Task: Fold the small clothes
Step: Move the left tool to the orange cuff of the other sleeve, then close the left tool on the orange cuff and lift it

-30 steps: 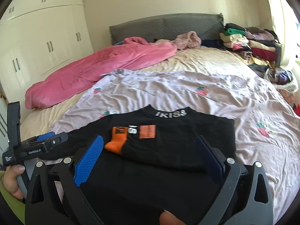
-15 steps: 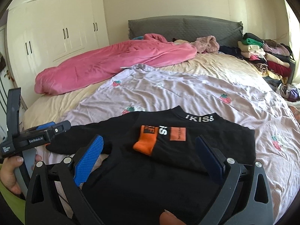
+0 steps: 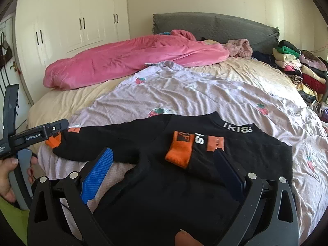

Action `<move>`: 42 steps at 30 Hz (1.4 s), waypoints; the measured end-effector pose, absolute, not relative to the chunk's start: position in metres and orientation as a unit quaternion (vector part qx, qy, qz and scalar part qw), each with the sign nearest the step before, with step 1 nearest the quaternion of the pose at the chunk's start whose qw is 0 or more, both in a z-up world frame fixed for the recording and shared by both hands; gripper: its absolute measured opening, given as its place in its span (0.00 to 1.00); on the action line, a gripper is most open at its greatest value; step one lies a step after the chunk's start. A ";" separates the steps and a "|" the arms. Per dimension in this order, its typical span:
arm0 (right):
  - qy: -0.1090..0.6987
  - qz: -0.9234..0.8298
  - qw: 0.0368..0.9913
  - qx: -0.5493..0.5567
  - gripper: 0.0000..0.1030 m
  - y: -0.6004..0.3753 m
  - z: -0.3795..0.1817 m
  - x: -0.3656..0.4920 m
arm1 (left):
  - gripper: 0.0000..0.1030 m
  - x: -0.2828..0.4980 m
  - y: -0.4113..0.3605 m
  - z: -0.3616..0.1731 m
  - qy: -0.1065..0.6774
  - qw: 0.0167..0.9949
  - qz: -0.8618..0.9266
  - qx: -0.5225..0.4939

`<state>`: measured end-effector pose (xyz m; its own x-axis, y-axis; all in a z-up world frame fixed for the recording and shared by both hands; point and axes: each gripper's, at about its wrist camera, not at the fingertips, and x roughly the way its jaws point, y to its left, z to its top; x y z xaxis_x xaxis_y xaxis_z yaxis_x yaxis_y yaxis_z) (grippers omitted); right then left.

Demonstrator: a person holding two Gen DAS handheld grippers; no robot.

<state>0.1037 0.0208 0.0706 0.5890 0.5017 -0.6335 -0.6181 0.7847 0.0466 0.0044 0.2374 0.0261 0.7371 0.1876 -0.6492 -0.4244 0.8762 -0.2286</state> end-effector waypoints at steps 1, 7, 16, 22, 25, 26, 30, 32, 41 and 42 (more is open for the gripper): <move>0.325 0.319 0.886 -0.092 0.95 0.024 0.070 0.103 | 0.91 0.003 0.240 0.025 0.322 0.913 0.171 -0.184; 0.326 0.335 0.877 -0.109 0.95 0.039 0.065 0.097 | 0.91 -0.013 0.263 0.020 0.323 0.904 0.201 -0.193; 0.330 0.352 0.866 -0.128 0.95 0.059 0.056 0.090 | 0.91 -0.031 0.298 0.010 0.327 0.889 0.233 -0.219; 0.337 0.357 0.861 -0.135 0.95 0.065 0.047 0.089 | 0.91 -0.042 0.324 -0.009 0.339 0.873 0.252 -0.244; 0.339 0.356 0.860 -0.135 0.95 0.066 0.045 0.088 | 0.91 -0.044 0.335 -0.020 0.349 0.863 0.261 -0.256; 0.340 0.356 0.860 -0.134 0.95 0.065 0.044 0.089 | 0.91 -0.044 0.338 -0.024 0.352 0.860 0.263 -0.260; 0.342 0.353 0.861 -0.132 0.95 0.062 0.041 0.091 | 0.91 -0.045 0.344 -0.034 0.355 0.854 0.255 -0.281; 0.345 0.351 0.861 -0.129 0.95 0.060 0.039 0.093 | 0.90 -0.043 0.343 -0.036 0.356 0.855 0.251 -0.281; 0.348 0.340 0.866 -0.115 0.95 0.044 0.035 0.100 | 0.17 -0.034 0.336 -0.037 0.357 0.858 0.257 -0.265; 0.350 0.337 0.867 -0.110 0.95 0.040 0.034 0.102 | 0.13 -0.034 0.336 -0.037 0.356 0.859 0.255 -0.266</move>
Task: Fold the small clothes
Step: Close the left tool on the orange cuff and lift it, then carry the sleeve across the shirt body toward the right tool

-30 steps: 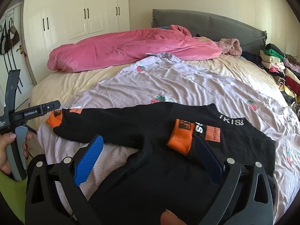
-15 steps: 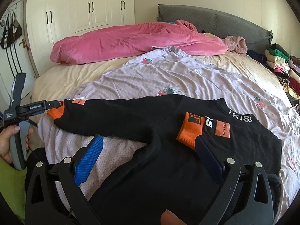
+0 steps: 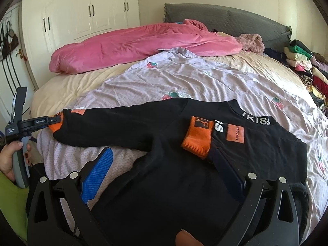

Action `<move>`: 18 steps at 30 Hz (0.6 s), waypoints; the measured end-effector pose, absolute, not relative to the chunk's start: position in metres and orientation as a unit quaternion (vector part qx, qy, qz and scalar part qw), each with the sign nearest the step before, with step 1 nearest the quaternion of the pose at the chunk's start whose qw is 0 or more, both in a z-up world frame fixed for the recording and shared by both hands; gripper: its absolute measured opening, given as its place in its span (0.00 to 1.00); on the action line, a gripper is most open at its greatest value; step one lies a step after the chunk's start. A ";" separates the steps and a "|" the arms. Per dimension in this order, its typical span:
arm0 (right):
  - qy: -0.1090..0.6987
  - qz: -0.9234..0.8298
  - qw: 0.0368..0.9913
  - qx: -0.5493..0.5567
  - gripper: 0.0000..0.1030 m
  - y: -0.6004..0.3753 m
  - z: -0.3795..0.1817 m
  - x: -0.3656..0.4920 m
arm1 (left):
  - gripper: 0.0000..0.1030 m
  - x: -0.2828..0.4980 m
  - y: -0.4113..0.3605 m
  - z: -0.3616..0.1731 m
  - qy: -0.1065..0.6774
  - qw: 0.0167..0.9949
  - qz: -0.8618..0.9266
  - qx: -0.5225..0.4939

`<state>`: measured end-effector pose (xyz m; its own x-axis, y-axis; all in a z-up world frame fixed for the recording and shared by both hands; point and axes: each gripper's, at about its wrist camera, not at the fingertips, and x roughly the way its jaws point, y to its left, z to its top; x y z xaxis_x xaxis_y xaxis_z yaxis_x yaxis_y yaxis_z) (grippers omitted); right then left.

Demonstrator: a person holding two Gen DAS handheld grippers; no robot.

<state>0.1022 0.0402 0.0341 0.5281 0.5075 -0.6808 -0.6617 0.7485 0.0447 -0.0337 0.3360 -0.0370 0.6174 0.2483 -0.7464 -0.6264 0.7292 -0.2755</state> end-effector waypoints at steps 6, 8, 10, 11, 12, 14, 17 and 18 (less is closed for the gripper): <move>0.360 0.322 0.871 -0.093 0.95 0.022 0.027 0.112 | 0.04 -0.036 0.326 -0.021 0.324 0.880 0.239 -0.253; 0.362 0.316 0.873 -0.085 0.95 0.014 0.026 0.115 | 0.03 -0.034 0.318 -0.012 0.310 0.888 0.220 -0.258; 0.362 0.311 0.875 -0.075 0.95 0.006 0.026 0.118 | 0.03 -0.030 0.307 -0.003 0.300 0.897 0.199 -0.257; 0.362 0.309 0.876 -0.072 0.95 0.003 0.026 0.119 | 0.03 -0.028 0.302 0.000 0.298 0.900 0.191 -0.254; 0.362 0.307 0.878 -0.067 0.95 0.000 0.027 0.120 | 0.03 -0.025 0.297 0.004 0.296 0.903 0.184 -0.252; 0.362 0.302 0.880 -0.058 0.95 -0.008 0.028 0.123 | 0.03 -0.021 0.286 0.011 0.290 0.908 0.168 -0.252; 0.359 0.295 0.885 -0.043 0.95 -0.021 0.031 0.127 | 0.03 -0.009 0.265 0.023 0.285 0.917 0.140 -0.241; 0.357 0.292 0.886 -0.039 0.95 -0.025 0.032 0.128 | 0.03 -0.006 0.260 0.025 0.284 0.919 0.133 -0.238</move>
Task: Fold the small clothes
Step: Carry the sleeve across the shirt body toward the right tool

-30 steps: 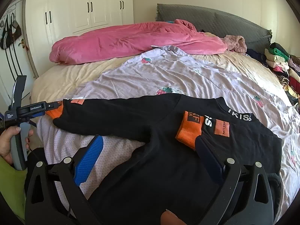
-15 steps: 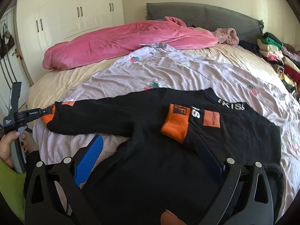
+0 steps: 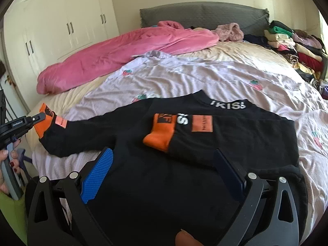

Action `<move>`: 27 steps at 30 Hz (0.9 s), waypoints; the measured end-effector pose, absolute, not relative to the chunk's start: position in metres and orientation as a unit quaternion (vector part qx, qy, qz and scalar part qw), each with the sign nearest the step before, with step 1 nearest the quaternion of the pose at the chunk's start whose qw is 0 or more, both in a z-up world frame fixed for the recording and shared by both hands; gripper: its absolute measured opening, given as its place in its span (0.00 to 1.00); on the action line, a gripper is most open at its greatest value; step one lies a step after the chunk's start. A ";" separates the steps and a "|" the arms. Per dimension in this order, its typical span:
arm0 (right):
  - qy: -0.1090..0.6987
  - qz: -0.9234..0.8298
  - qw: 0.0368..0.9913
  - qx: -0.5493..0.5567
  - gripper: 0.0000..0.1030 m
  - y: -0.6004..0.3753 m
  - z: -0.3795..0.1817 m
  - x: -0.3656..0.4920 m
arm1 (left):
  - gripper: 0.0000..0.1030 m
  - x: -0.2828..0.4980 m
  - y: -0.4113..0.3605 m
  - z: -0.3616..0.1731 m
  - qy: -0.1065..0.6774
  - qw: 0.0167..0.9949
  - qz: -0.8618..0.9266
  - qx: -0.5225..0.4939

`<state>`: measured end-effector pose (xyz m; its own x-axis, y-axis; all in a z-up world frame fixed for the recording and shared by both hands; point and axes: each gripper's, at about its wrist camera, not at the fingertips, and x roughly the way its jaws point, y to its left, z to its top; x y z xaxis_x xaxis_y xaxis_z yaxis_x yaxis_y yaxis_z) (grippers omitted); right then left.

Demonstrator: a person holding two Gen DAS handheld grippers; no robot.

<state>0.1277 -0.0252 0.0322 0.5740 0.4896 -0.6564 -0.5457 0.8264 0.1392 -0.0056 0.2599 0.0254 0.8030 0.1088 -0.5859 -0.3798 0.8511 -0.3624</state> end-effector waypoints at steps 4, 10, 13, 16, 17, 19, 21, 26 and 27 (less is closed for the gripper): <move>0.352 0.279 0.893 -0.021 0.95 -0.043 0.038 0.134 | 0.03 0.015 0.230 0.037 0.286 0.927 0.092 -0.225; 0.340 0.246 0.908 0.007 0.95 -0.077 0.047 0.145 | 0.03 0.054 0.173 0.043 0.299 0.932 0.023 -0.203; 0.336 0.228 0.914 0.021 0.95 -0.095 0.053 0.151 | 0.03 0.069 0.149 0.044 0.306 0.932 -0.002 -0.193; 0.333 0.204 0.920 0.032 0.95 -0.113 0.056 0.157 | 0.03 0.088 0.121 0.041 0.318 0.929 -0.033 -0.185; 0.332 0.200 0.921 0.035 0.95 -0.117 0.057 0.158 | 0.03 0.091 0.114 0.039 0.322 0.928 -0.040 -0.182; 0.331 0.197 0.922 0.043 0.95 -0.125 0.058 0.159 | 0.03 0.099 0.102 0.036 0.329 0.926 -0.051 -0.176; 0.332 0.195 0.922 0.047 0.95 -0.129 0.058 0.160 | 0.03 0.109 0.088 0.032 0.339 0.922 -0.066 -0.174; 0.342 0.196 0.918 0.045 0.95 -0.132 0.054 0.164 | 0.03 0.128 0.064 0.020 0.358 0.911 -0.094 -0.183; 0.343 0.196 0.918 0.045 0.95 -0.132 0.054 0.164 | 0.03 0.132 0.060 0.017 0.362 0.908 -0.101 -0.187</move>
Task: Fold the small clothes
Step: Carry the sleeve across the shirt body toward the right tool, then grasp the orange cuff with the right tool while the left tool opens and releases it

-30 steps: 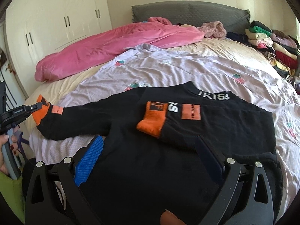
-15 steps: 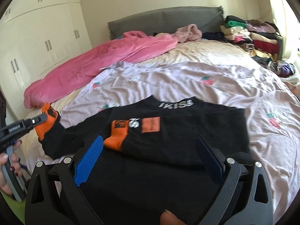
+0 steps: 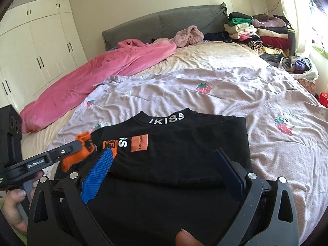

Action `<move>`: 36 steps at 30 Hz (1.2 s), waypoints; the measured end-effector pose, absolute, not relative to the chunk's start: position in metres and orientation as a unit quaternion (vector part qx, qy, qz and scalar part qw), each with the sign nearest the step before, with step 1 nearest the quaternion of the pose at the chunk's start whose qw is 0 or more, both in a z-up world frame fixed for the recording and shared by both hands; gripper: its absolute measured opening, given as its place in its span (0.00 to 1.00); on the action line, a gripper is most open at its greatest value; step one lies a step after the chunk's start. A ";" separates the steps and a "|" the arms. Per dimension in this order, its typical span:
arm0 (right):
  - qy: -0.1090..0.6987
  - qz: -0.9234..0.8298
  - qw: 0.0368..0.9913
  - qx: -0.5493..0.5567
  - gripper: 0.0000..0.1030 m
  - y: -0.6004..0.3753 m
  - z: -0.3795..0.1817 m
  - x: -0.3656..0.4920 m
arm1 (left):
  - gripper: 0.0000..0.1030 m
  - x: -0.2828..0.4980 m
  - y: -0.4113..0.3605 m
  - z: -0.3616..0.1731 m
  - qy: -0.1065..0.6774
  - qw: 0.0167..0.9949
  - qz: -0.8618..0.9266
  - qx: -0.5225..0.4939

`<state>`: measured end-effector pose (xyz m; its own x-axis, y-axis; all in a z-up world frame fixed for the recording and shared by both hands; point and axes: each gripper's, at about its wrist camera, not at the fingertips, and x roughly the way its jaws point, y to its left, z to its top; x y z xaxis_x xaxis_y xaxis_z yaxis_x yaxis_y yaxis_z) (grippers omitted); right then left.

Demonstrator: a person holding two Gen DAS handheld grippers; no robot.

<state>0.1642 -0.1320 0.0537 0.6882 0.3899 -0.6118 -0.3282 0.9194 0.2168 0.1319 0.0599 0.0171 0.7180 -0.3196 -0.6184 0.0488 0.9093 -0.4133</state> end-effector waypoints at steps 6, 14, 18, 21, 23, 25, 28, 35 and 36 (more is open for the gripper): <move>0.363 0.193 0.911 0.042 0.95 -0.131 0.043 0.171 | 0.06 0.144 0.051 0.013 0.368 0.892 -0.149 -0.217; 0.404 0.242 0.882 0.025 0.95 -0.092 0.013 0.172 | 0.31 0.138 0.083 0.023 0.343 0.916 -0.089 -0.187; 0.430 0.290 0.855 0.016 0.95 -0.061 -0.005 0.167 | 0.39 0.133 0.106 0.018 0.338 0.925 -0.041 -0.172; 0.450 0.310 0.838 0.016 0.94 -0.043 -0.018 0.166 | 0.46 0.132 0.123 0.015 0.335 0.927 -0.017 -0.169; 0.461 0.316 0.829 0.023 0.84 -0.037 -0.027 0.168 | 0.55 0.132 0.130 0.012 0.340 0.926 -0.009 -0.166; 0.474 0.320 0.819 0.040 0.78 -0.034 -0.037 0.172 | 0.58 0.132 0.136 0.009 0.341 0.926 -0.006 -0.164; 0.474 0.325 0.817 0.047 0.78 -0.030 -0.043 0.175 | 0.61 0.132 0.141 0.004 0.342 0.926 -0.006 -0.162; 0.458 0.353 0.815 0.035 0.30 -0.011 -0.044 0.174 | 0.70 0.132 0.154 -0.003 0.340 0.924 0.004 -0.177; 0.453 0.356 0.817 0.030 0.20 -0.009 -0.043 0.173 | 0.70 0.131 0.156 -0.003 0.339 0.924 0.005 -0.178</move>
